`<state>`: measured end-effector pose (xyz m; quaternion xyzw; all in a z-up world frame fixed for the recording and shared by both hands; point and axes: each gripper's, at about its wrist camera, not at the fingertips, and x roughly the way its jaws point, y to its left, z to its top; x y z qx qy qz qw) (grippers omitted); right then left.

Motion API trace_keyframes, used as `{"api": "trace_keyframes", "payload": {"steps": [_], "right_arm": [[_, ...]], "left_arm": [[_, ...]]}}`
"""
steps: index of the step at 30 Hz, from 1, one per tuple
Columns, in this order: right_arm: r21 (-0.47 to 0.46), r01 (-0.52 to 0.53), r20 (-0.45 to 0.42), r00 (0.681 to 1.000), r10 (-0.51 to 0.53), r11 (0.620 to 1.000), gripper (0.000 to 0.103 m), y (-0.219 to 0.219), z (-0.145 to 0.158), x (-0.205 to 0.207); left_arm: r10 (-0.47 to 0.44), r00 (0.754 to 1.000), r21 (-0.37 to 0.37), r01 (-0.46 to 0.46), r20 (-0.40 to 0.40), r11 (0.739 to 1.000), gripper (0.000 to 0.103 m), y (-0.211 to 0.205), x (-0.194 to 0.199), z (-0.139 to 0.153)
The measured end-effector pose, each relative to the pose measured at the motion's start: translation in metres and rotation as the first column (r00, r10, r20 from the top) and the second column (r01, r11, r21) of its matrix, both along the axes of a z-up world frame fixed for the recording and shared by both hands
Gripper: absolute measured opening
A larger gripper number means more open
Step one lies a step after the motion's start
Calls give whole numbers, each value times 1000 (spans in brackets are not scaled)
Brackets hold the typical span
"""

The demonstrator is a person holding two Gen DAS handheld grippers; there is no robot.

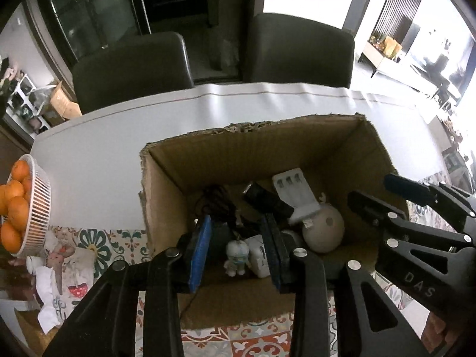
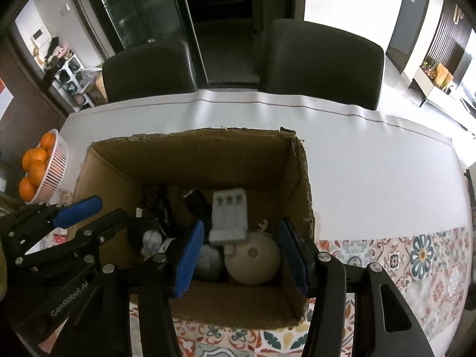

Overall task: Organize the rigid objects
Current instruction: 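Open both grippers to drop keychain and charger inside box, then withdraw both tools from the box back over the table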

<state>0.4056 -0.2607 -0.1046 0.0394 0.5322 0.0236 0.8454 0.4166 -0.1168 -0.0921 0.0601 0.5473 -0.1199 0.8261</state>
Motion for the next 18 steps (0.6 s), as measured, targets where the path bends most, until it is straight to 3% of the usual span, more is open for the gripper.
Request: {"api": "trace_keyframes", "payload": {"steps": [9, 18], "right_arm": [[36, 37, 50, 998, -38, 999, 54, -4, 22, -33], [8, 78, 155, 985, -79, 997, 55, 0, 53, -85]], "left_arm": [[14, 997, -19, -13, 77, 1000, 38, 10, -37, 31], [28, 983, -16, -25, 181, 1000, 51, 21, -87, 56]]}}
